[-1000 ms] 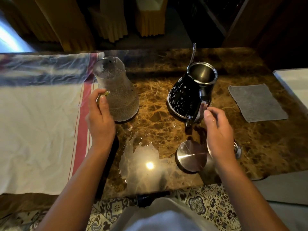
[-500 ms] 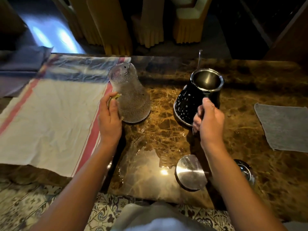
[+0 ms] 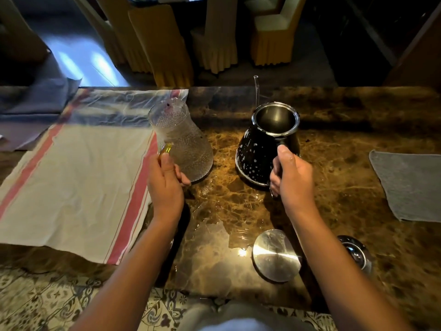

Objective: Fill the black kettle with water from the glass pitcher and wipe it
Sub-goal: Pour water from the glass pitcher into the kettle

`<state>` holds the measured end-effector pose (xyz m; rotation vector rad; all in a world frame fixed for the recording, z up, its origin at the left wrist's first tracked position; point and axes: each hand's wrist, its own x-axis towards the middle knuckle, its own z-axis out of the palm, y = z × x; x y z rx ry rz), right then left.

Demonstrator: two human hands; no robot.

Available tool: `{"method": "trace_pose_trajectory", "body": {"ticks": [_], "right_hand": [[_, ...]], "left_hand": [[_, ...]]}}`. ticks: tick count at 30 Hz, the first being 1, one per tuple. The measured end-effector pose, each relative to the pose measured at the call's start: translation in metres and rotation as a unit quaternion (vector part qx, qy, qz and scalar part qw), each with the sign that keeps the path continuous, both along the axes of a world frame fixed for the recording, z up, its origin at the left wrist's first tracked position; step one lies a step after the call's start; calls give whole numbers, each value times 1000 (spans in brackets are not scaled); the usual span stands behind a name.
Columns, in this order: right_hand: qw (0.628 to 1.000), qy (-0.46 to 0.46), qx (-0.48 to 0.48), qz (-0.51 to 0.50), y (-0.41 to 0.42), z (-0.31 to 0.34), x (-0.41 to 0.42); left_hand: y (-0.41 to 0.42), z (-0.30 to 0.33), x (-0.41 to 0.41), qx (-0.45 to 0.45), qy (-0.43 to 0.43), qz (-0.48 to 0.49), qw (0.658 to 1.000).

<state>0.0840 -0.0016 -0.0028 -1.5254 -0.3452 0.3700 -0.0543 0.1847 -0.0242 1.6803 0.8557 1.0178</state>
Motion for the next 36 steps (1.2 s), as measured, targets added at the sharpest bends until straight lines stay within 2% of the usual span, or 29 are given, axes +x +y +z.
{"method": "trace_pose_trajectory", "body": {"ticks": [5,11,14,17,23,32,36], "right_hand": [[1000,-5,5,-12,1,-1,0],[1000,-17,7,-24,3,-6,0],[999,-23,1,-27,3,-8,1],[999,-28,-1,-25,1,-8,3],[999,-32,7,-24,1,-9,3],[998,-47,3,-34,1,-14,4],[998,-47,15,-38,0,-19,4]], "left_hand": [[12,7,-15,-36,66,-17,997],[41,33,-24,-156,-2,44,987],[56,45,-21,-185,-33,55,981],[68,57,-22,-149,-14,36,988],[71,88,-20,-53,86,-53,994],[52,141,-11,-50,102,-176,978],[36,152,2,-12,147,-218,965]]}}
